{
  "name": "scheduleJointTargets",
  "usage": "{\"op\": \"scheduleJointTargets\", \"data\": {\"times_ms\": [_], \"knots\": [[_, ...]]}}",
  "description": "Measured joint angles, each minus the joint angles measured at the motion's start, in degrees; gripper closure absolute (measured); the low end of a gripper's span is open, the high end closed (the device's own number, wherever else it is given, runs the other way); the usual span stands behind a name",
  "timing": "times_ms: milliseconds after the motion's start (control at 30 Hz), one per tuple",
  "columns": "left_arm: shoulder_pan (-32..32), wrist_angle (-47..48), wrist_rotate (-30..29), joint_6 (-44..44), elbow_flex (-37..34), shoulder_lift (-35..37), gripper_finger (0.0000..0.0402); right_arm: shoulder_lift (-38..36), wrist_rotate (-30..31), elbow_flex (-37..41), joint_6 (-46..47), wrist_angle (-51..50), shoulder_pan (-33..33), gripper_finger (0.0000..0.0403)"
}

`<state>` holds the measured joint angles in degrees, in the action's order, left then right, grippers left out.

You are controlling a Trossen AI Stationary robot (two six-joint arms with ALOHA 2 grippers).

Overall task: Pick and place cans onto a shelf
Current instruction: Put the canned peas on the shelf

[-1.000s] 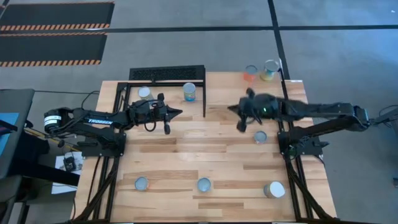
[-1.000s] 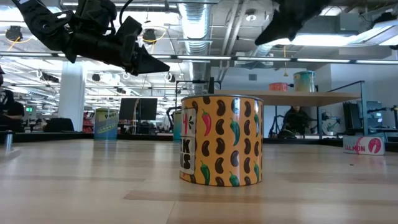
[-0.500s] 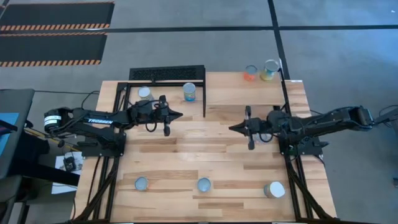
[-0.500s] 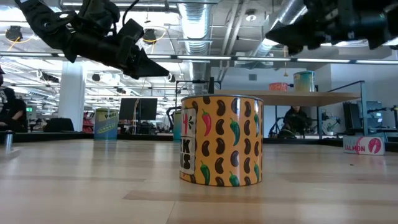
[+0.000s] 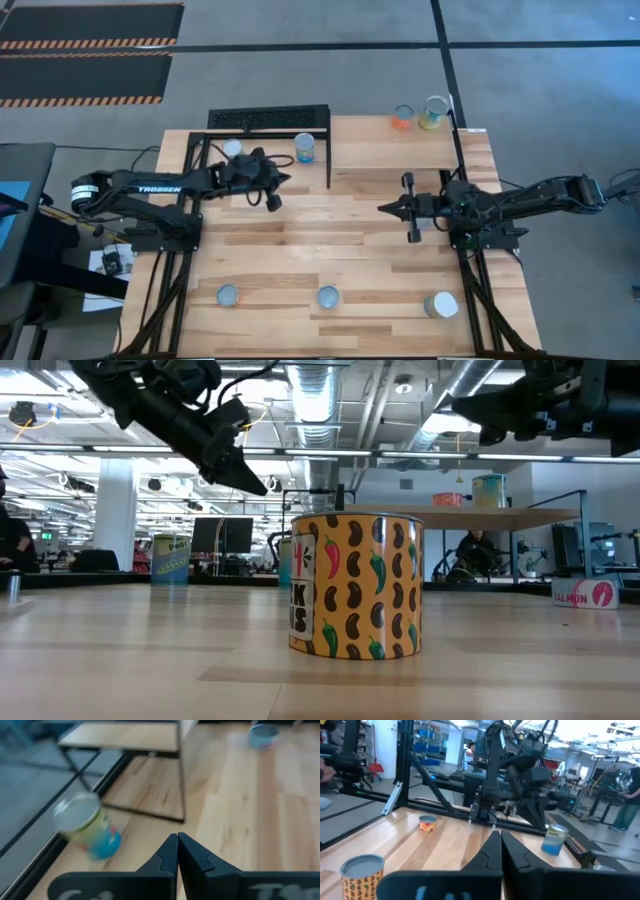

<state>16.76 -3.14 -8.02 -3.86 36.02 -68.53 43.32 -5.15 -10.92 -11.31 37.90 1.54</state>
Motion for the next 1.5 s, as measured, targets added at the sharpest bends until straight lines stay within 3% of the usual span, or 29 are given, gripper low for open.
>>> {"op": "scheduleJointTargets", "data": {"times_ms": [267, 633, 900, 1200, 1500], "knots": [[0.9, 25.3, -11.0, 6.9, 9.6, 0.0, 0.0362, -0.2, -0.1, 0.0, -2.3, -0.2, 0.0, 0.0397], [13.5, 42.3, -11.8, 7.6, 13.2, 0.0, 0.0264, -1.9, 0.0, 0.0, -0.8, -4.3, 0.0, 0.0396], [18.1, 46.5, -11.5, 2.1, 13.2, 0.0, 0.0233, -6.6, -1.1, 0.0, 1.3, -7.9, -1.1, 0.0396], [21.5, 50.0, -12.0, 0.9, 13.2, 0.0, 0.0232, -15.6, -0.9, 0.0, 0.2, -15.3, -2.8, 0.0396], [23.9, 49.5, -12.2, -4.5, 13.2, -1.1, 0.0232, -17.0, -0.8, 0.0, -2.3, -15.8, -0.3, 0.0396]]}}
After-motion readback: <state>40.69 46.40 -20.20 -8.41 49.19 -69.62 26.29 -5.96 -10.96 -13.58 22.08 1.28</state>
